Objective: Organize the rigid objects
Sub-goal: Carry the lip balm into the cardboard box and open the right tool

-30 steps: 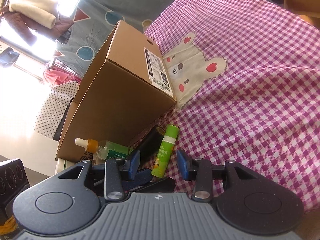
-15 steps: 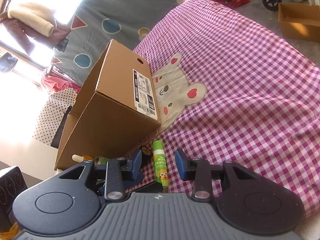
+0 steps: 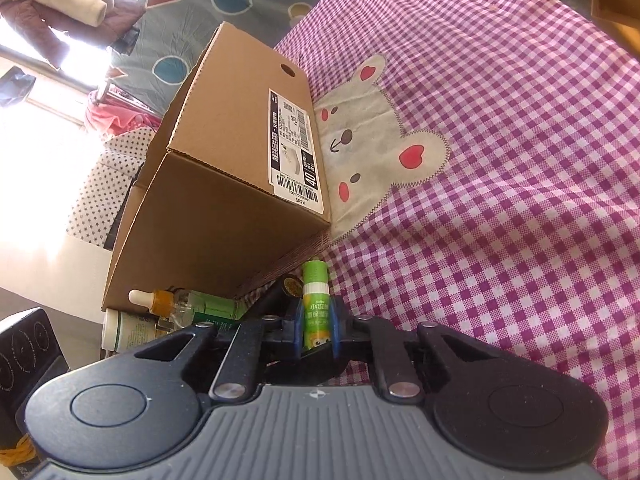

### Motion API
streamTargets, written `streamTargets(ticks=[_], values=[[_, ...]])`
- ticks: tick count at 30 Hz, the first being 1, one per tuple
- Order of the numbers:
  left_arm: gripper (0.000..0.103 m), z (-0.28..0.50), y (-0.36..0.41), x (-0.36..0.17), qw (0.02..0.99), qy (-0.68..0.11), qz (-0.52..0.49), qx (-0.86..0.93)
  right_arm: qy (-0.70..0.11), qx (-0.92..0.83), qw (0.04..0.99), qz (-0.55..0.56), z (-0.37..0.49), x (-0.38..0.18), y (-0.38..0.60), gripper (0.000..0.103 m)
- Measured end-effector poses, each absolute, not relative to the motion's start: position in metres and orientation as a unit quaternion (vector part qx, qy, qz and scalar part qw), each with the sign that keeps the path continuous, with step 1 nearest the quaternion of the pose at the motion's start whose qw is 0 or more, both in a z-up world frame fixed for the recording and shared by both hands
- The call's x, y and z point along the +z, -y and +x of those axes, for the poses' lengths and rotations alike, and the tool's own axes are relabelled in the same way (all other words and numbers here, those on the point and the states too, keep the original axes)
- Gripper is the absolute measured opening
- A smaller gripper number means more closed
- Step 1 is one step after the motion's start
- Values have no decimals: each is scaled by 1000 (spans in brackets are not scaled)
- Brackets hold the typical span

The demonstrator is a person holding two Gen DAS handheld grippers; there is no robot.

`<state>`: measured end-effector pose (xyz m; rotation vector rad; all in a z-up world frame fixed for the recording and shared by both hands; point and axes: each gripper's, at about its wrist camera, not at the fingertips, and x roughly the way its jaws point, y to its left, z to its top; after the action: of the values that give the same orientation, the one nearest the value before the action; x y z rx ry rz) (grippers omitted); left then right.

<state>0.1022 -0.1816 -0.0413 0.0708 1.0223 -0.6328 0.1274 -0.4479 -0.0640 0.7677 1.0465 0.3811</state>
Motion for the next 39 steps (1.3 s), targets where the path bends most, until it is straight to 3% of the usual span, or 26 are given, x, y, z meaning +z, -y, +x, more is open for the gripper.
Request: streamTargets(ticks=[13,23,32,39], values=[[29,67,175,-17,842,-437,28,-314,-458,163,812,324,92,-28,440,15],[29,50,138,53,889,-350,10,-296,-388,205,853,283,90,56,405,15],[28,120,76,102,920,-336,5,-202,-378,294,846,236,195,116,308,15],[28,222,38,72,900,-409,-12,-150,-461,279,813,221,307,67,252,15]])
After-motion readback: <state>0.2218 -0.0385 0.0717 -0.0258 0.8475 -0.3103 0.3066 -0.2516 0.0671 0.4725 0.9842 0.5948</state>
